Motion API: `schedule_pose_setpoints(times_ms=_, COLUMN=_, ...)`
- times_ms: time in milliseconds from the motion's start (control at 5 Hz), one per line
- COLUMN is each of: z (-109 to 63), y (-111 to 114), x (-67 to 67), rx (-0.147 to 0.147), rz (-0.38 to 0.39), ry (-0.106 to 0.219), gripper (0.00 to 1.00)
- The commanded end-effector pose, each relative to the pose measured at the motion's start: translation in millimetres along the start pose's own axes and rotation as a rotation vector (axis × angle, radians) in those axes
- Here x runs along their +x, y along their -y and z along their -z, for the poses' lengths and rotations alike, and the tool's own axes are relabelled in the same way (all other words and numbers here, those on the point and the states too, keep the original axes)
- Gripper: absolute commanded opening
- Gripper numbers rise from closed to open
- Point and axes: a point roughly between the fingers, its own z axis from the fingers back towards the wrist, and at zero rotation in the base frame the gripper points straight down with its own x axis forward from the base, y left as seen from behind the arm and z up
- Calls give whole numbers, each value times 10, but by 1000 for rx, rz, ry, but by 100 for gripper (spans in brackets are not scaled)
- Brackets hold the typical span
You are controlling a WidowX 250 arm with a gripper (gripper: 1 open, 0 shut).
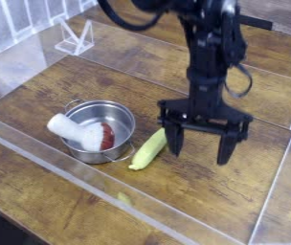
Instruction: Move the green spoon to the right
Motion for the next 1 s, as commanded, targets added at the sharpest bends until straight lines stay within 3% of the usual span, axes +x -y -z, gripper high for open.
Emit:
schedule_pose_setpoints(times_ms=0, z=-84, y=-137, x=234, rx=-16, rz=61, ry=66, gripper=100)
schedule_pose_setpoints(times_ms=400, z=25, y=-264, x=316, rx=5, rz=17, ry=64, gripper=100)
schedule_pose_setpoints(times_ms=600, z=37, y=-267, x=336, rx=11, rz=-9, ry=59, gripper=0)
schedule_pose_setpoints(times_ms=800, z=30, y=-338, x=328, rx=5, rz=14, ry=56, gripper=0)
